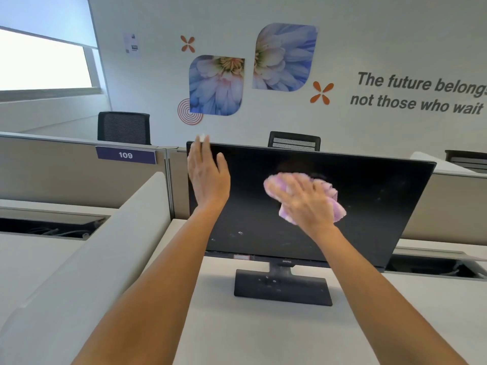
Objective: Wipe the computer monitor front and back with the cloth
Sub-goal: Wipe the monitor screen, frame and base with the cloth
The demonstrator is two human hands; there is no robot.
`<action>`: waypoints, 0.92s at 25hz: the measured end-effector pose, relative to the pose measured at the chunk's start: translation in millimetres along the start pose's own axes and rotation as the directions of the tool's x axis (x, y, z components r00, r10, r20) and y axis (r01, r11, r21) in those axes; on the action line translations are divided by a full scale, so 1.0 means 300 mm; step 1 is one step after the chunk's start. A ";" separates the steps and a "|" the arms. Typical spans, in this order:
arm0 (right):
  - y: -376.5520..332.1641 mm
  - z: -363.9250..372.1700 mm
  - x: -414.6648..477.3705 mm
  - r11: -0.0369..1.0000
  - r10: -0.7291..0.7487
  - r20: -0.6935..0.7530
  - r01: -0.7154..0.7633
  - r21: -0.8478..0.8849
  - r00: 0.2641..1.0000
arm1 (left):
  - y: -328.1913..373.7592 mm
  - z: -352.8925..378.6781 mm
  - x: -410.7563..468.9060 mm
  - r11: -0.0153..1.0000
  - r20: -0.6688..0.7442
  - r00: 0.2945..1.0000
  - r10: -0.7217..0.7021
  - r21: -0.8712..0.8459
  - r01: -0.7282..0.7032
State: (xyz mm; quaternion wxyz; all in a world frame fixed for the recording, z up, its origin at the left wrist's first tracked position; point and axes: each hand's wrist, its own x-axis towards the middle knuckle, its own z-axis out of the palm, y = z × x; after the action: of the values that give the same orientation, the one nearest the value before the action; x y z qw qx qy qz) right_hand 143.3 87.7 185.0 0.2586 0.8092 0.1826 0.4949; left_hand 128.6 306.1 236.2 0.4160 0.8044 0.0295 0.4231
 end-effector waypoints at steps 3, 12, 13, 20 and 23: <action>0.094 -0.019 0.073 0.960 0.265 -0.050 -0.259 0.108 0.963 | 0.089 0.066 0.008 0.954 0.120 0.951 0.284 0.068 -0.293; 0.022 0.086 -0.169 0.944 -0.317 -0.083 0.323 0.065 0.945 | 0.184 0.197 -0.036 0.842 0.292 0.850 0.438 0.197 -0.502; 0.048 0.084 -0.177 0.938 -0.336 -0.073 0.341 0.067 0.939 | 0.187 0.202 -0.040 0.845 0.277 0.857 0.435 0.205 -0.494; 0.282 0.037 -0.029 0.950 0.292 -0.148 -0.268 0.161 0.945 | 0.227 0.249 -0.081 0.859 0.190 0.893 0.408 0.252 -0.446; 0.251 0.053 -0.053 0.976 0.215 -0.154 -0.209 0.059 0.964 | 0.260 0.277 -0.094 0.857 0.218 0.886 0.409 0.242 -0.455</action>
State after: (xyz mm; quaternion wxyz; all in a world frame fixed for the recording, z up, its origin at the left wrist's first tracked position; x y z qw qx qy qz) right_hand 153.4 14.9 213.1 0.1718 0.7873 0.1253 0.5788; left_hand 145.4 190.4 247.4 0.1905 0.8730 -0.1244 0.4315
